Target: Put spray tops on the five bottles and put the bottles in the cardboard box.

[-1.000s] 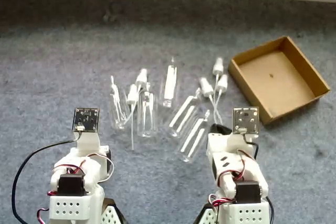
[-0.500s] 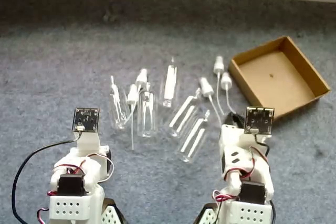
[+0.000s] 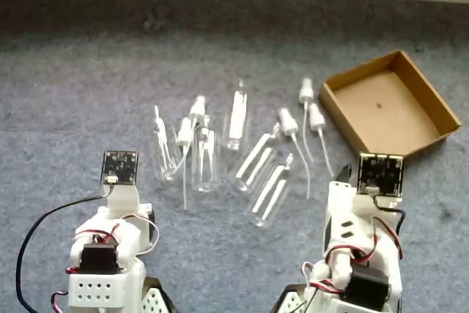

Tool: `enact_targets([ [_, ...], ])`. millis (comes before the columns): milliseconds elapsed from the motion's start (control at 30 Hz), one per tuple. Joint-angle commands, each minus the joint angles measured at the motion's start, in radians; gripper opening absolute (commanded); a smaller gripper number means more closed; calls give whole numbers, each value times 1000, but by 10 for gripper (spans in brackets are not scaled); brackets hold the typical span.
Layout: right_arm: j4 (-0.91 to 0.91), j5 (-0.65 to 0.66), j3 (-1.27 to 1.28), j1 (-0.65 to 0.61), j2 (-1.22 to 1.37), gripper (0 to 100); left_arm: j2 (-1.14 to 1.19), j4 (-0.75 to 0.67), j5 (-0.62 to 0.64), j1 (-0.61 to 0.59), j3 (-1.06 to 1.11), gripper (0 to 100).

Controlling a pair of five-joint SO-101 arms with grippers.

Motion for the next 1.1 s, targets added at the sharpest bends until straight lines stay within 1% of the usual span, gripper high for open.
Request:
enact_targets([
  [0, 64, 12, -131, 15, 7, 112, -8, 3, 5, -12, 19, 5],
  [67, 96, 12, -177, 15, 18, 112, -8, 3, 5, -12, 19, 5],
  [167, 142, 12, -266, 15, 113, 114, -8, 3, 5, -12, 19, 5],
  [300, 179, 12, -380, 13, 354, 114, -8, 3, 5, -12, 19, 5],
  [533, 179, 12, -470, 10, 783, 114, -8, 3, 5, -12, 19, 5],
  [700, 186, 5, -535, -54, 993, 116, -8, 3, 5, -12, 19, 5],
  [767, 226, 3, -576, -93, 1066, 117, -8, 3, 5, -12, 19, 5],
  [800, 254, -11, -605, -114, 1096, 117, -8, 3, 5, -12, 19, 5],
  [933, 366, -167, -757, -193, 1198, 117, -8, 3, 5, -12, 19, 5],
  [1067, 458, -288, -900, -288, 1276, 118, -8, 3, 5, -12, 19, 5],
])
